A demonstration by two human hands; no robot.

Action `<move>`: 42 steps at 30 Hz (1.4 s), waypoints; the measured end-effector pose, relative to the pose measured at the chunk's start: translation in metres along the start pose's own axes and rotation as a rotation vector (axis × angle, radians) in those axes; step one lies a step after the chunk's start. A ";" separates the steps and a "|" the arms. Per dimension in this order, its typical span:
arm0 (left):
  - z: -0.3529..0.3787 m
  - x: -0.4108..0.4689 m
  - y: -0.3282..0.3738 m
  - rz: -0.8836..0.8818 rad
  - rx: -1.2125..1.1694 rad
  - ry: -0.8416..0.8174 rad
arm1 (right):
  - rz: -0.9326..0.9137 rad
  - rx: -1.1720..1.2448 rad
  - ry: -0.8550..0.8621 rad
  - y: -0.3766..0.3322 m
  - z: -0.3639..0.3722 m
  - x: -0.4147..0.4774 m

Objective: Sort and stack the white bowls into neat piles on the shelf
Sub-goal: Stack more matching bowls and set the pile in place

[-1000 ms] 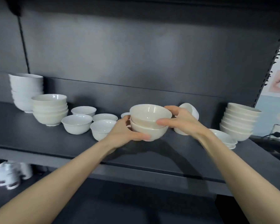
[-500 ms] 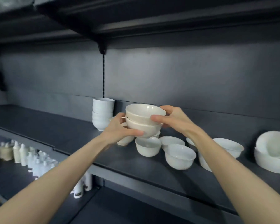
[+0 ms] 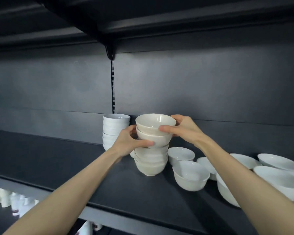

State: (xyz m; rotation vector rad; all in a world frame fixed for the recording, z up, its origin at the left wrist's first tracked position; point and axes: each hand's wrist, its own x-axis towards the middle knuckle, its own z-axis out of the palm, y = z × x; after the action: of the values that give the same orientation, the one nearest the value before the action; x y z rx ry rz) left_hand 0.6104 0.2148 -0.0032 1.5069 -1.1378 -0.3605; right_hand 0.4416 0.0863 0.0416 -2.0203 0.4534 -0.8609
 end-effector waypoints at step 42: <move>-0.035 0.019 -0.082 0.055 -0.195 -0.155 | 0.260 0.052 0.053 0.034 0.075 0.005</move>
State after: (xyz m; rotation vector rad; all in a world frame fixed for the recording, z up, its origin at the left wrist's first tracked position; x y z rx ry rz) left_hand 0.6826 0.2094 -0.0589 1.2917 -1.2258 -0.5421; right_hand 0.4991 0.1076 -0.0135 -1.8450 0.6998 -0.7589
